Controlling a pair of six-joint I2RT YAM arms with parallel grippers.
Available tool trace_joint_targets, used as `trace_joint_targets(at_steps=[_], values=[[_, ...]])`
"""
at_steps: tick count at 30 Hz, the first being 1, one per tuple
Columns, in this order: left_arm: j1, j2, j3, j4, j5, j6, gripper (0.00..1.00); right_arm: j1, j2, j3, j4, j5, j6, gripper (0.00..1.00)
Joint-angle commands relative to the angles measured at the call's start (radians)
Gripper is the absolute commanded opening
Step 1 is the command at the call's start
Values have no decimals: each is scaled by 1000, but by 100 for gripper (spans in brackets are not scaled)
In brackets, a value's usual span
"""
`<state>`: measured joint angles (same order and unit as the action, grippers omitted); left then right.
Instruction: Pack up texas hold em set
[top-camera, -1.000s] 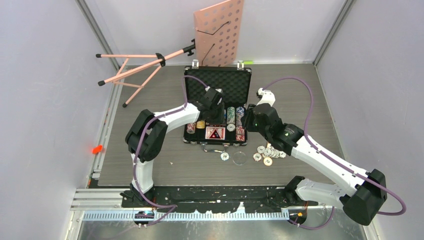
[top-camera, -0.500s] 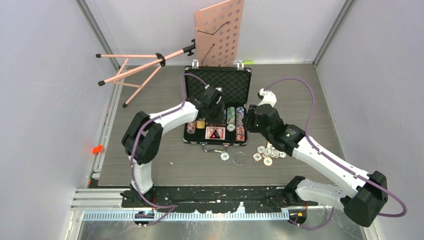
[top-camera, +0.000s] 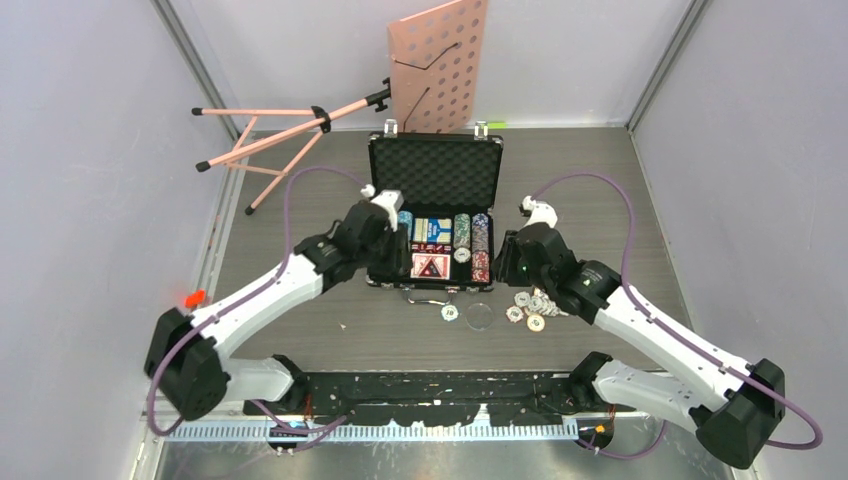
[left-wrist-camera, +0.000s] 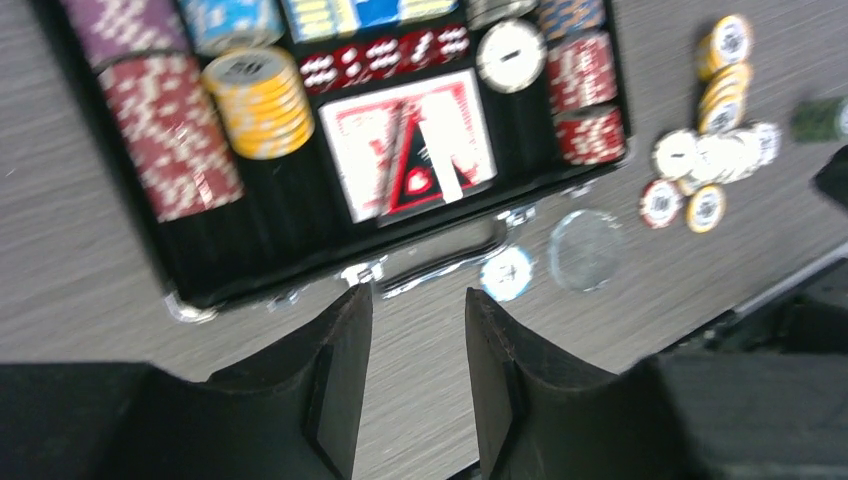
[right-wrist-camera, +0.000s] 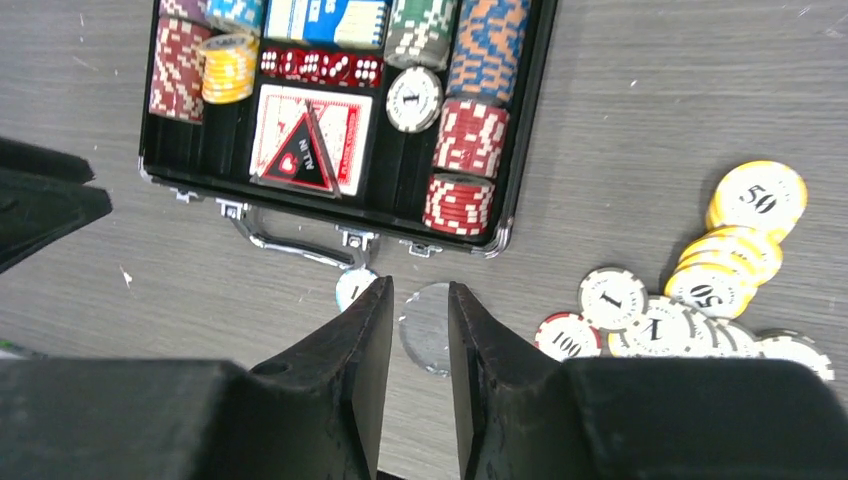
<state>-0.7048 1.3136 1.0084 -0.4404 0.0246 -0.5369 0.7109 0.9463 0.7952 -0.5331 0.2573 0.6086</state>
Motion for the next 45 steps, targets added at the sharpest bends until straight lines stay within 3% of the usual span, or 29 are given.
trace_joint_targets(at_steps=[1,3,5,8,16,27,45], values=[[-3,-166,-147,9,-122,57,42,-1,69,26,13,-108,2,21],[-2,-249,-218,22,-163,62,42,20,136,70,-9,-108,-7,3],[-2,-329,-289,39,-201,65,42,87,182,94,-6,-10,-28,1],[-1,-458,-383,71,-247,83,44,161,232,95,36,133,-61,0],[-1,-645,-547,126,-295,105,51,168,408,148,73,176,-23,0],[1,-643,-636,220,-280,112,53,169,523,206,80,172,41,0],[1,-828,-751,290,-273,106,52,168,782,277,123,323,70,0]])
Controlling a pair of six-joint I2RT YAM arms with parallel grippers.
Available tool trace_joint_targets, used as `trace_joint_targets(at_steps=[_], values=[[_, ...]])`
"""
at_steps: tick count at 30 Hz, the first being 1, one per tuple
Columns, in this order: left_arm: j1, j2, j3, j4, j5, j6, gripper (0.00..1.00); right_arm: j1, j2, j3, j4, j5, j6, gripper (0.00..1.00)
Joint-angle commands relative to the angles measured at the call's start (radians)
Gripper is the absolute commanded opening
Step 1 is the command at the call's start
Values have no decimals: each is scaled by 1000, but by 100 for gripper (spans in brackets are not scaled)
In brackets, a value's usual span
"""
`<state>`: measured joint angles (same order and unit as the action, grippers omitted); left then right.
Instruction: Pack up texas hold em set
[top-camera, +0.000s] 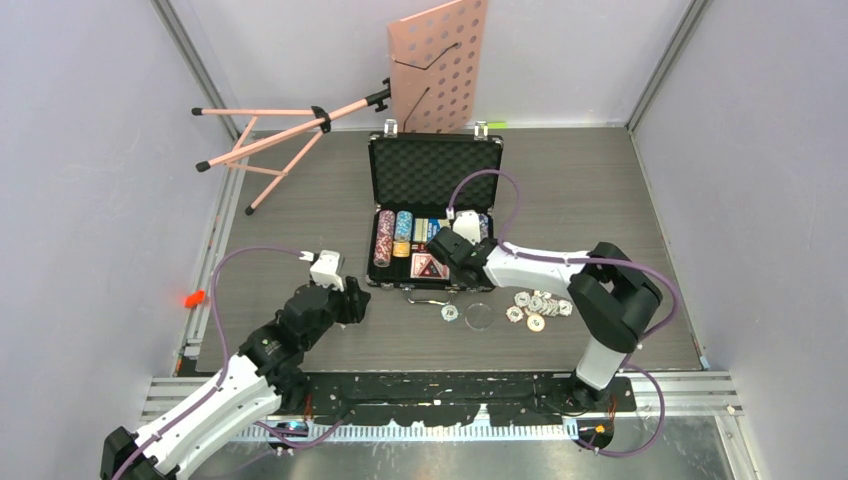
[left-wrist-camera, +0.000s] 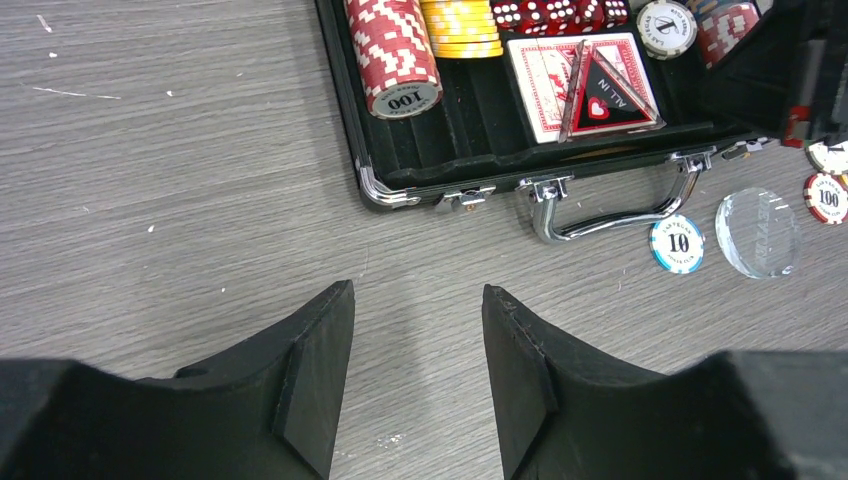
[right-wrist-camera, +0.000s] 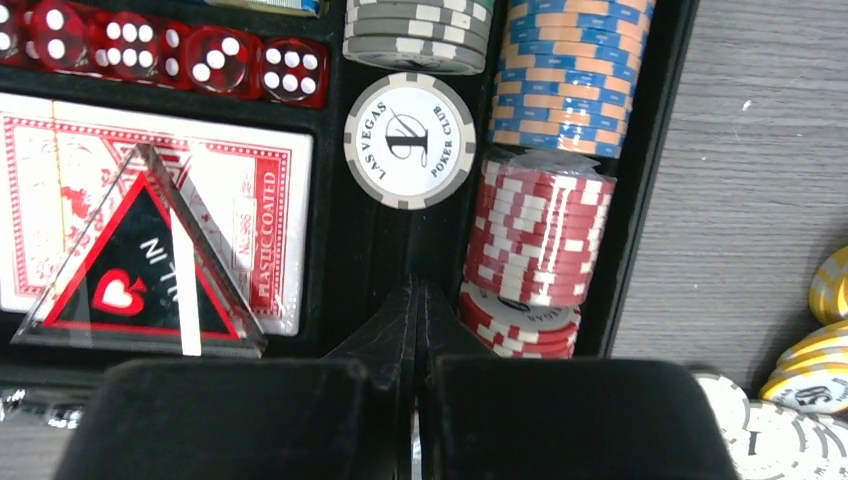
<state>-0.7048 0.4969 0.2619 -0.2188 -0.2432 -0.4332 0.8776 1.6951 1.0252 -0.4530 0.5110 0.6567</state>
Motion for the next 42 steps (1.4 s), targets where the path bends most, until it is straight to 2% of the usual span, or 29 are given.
trace_joint_targets(at_steps=[1,6,11,20,42], values=[[0,-9,-4,68,-5,2,52,1,48,49,47,73,24,0],[0,0,-3,71,-5,4,52,1,73,23,87,137,37,0],[1,0,-1,74,-5,6,52,-6,60,-62,251,181,6,1],[0,-6,-6,80,4,11,52,-24,29,-138,428,214,-22,0],[0,22,-1,95,16,14,52,-87,-16,-50,426,128,-126,0]])
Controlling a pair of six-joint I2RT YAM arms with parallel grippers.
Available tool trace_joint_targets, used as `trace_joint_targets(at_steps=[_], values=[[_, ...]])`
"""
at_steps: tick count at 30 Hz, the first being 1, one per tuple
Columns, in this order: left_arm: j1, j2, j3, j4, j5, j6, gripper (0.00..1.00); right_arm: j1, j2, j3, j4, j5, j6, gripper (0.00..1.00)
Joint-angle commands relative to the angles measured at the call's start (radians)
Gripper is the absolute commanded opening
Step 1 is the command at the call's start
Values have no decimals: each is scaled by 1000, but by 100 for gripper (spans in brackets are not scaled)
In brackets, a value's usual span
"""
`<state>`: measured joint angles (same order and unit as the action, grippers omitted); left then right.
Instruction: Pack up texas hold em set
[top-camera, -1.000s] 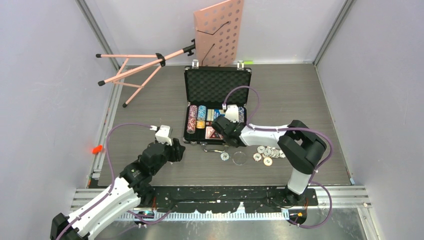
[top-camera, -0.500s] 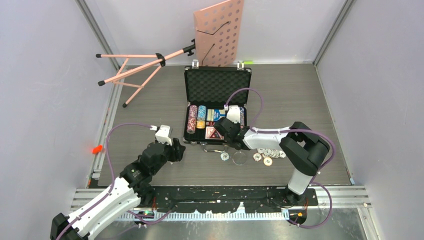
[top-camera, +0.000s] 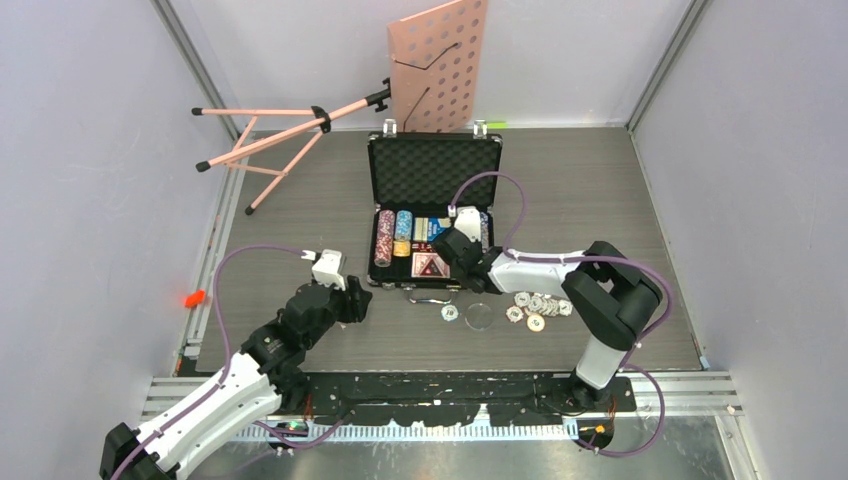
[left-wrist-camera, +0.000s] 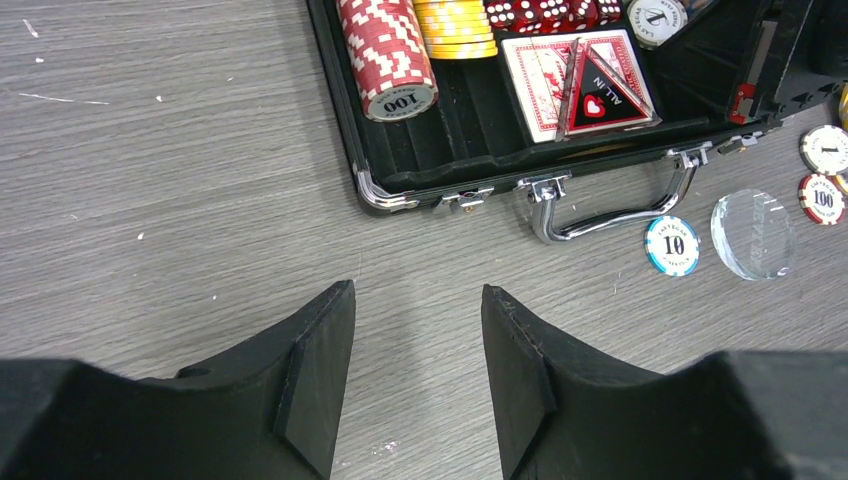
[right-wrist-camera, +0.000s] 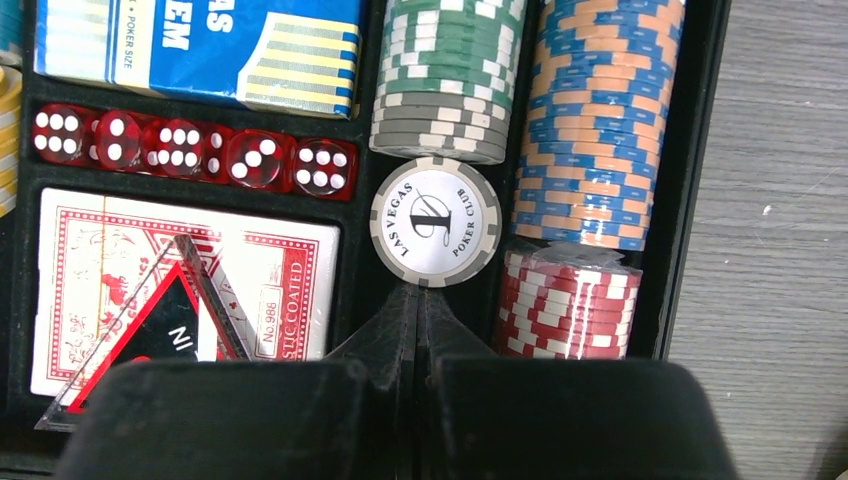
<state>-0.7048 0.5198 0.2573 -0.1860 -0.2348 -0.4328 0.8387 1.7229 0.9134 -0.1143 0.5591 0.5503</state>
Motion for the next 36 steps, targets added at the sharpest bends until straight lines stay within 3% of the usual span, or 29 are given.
trace_joint_targets(at_steps=[1,20,29,31,35,36], values=[[1,0,3,62,8,14,52,-48,-52,63,85,80,-19,0],[1,-1,3,63,9,16,52,-61,-116,79,63,67,-38,0],[0,-2,3,63,9,16,52,-63,-169,83,-48,-58,5,2],[1,-1,3,60,9,17,52,-63,-177,58,-64,-85,49,5],[1,-3,3,61,13,17,52,-62,-191,-5,-41,-129,121,28],[1,-3,3,61,15,17,52,-62,-193,-12,-31,-140,133,29]])
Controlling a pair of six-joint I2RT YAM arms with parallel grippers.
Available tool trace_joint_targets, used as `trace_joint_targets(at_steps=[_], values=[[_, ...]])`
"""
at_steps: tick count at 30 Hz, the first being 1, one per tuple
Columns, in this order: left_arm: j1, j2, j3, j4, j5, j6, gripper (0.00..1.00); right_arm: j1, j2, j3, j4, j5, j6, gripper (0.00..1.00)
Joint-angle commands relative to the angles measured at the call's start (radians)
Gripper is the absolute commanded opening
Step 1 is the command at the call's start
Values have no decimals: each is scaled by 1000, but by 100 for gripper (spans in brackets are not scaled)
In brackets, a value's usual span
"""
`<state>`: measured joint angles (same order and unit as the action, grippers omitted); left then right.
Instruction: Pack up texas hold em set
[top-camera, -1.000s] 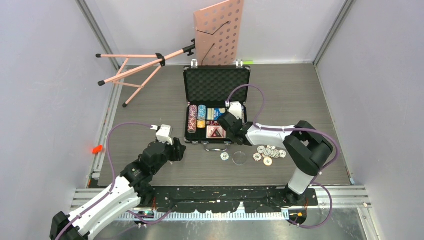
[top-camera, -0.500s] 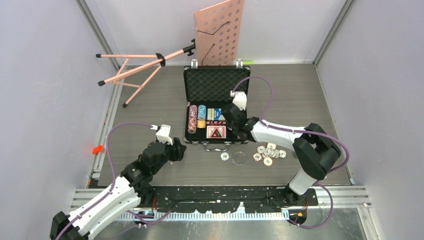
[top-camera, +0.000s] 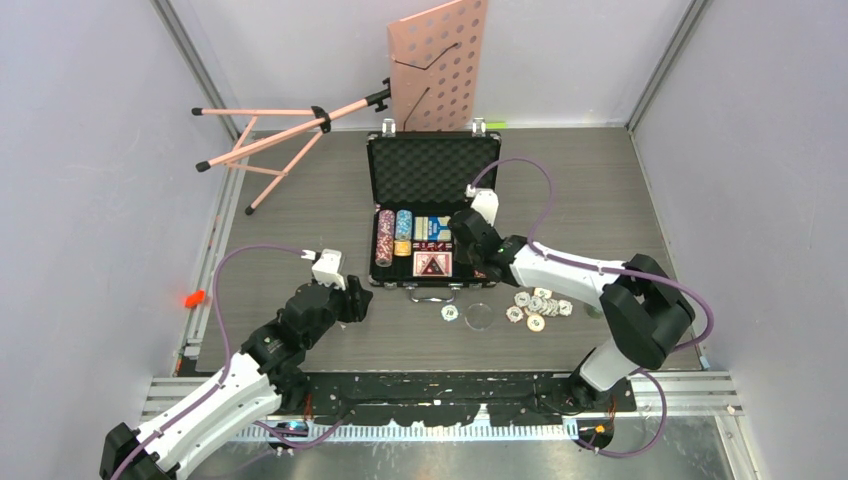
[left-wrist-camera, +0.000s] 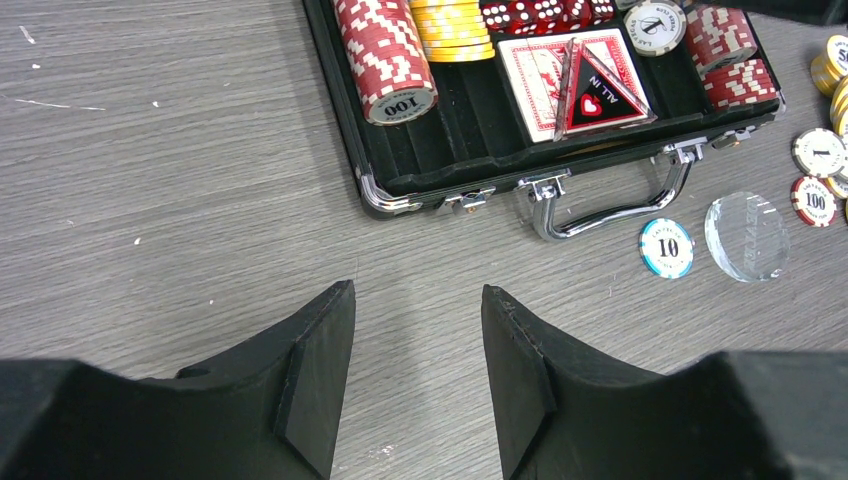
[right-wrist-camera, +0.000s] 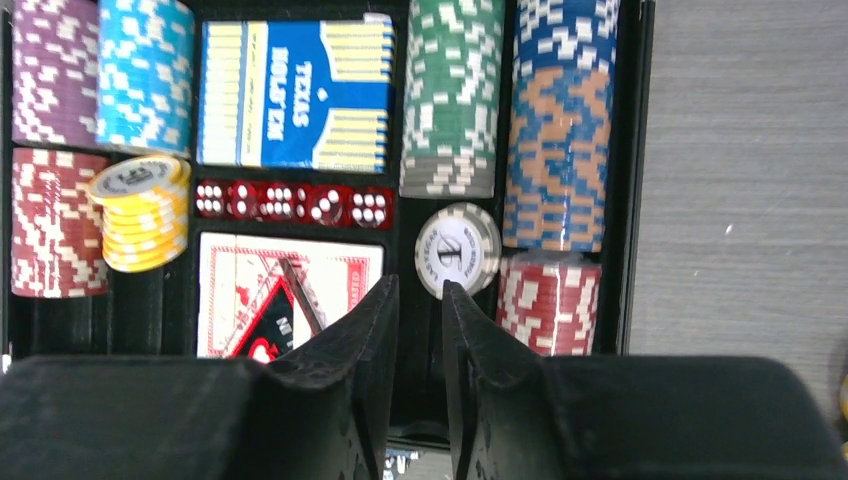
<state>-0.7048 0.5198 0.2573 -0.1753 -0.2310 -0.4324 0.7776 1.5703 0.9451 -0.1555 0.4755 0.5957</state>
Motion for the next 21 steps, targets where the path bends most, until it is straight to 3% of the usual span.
trace_joint_targets(at_steps=[1,10,18,21], values=[[0,-2,2,51,12,17,52,-3,-40,-53,15,-61,113,31],[0,-1,5,48,13,17,52,-1,-9,-28,-15,-64,211,46],[0,-5,2,50,18,17,52,51,-3,-40,-72,64,478,67],[0,-6,2,49,25,17,52,54,14,-34,-70,97,529,68]])
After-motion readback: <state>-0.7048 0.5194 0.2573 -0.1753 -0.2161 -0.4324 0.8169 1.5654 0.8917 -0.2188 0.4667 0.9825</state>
